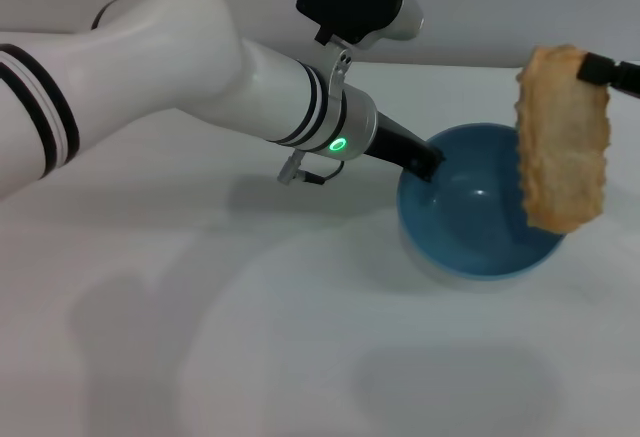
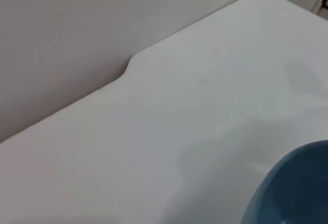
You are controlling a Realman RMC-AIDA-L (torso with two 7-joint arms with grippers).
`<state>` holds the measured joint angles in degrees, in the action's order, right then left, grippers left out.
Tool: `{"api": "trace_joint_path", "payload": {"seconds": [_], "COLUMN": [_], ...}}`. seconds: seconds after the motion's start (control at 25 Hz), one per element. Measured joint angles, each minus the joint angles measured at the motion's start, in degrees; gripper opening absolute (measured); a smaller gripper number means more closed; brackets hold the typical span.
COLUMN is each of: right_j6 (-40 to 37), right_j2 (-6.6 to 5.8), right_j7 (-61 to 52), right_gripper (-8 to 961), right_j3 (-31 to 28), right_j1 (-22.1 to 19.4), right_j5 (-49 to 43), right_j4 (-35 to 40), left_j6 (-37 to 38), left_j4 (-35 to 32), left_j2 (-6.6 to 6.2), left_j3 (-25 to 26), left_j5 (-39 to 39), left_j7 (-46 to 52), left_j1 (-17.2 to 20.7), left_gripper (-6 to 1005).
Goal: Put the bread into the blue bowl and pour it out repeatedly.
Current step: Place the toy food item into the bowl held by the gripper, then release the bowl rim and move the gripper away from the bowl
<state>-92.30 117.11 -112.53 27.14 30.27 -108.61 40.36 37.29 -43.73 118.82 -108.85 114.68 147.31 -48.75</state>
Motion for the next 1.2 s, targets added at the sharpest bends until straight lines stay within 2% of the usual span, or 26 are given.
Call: {"api": "trace_joint_path", "payload": {"seconds": [0.16, 0.28, 0.52, 0.88, 0.96, 1.12, 1.2], "right_j6": [2.8, 4.3, 9.9, 11.8, 11.6, 11.5, 11.8], "right_j2": [-0.12, 0.26, 0.94, 0.99, 1.01, 0.82, 0.58], "right_j7": [2.0, 2.1, 2.2, 2.2, 2.2, 2.6, 2.9], "right_gripper": [89, 88, 87, 214, 277, 404, 403], "right_j3": [0.2, 1.0, 8.2, 8.3, 7.7, 6.9, 6.3], "right_j1": [0.5, 0.9, 1.7, 1.3, 1.0, -2.1, -4.0], "right_j5": [0.0, -0.2, -0.5, -0.2, 0.3, 5.7, 8.4], "right_j4": [-4.2, -5.9, -8.2, -8.4, -8.2, -5.1, -3.3], "left_j6": [-0.5, -0.6, -0.8, -1.2, -1.3, 0.5, 2.1], "left_j4": [0.5, 0.5, 0.5, 0.7, 1.0, 2.2, 2.7], "left_j2": [0.0, 0.0, 0.0, -0.12, -0.14, -0.33, -0.32], "left_j3": [-0.9, -1.0, -1.0, -1.0, -1.0, -1.0, -1.1], "left_j5": [-1.3, -1.6, -1.9, -1.9, -1.9, -1.8, -1.6], "left_j7": [0.0, 0.0, -0.2, -0.4, -0.5, -0.5, -0.5], "left_j1": [0.0, 0.0, 0.2, 0.5, 0.4, -0.4, -0.6], "left_gripper": [-1, -1, -1, 0, 0, 0, 0]}}
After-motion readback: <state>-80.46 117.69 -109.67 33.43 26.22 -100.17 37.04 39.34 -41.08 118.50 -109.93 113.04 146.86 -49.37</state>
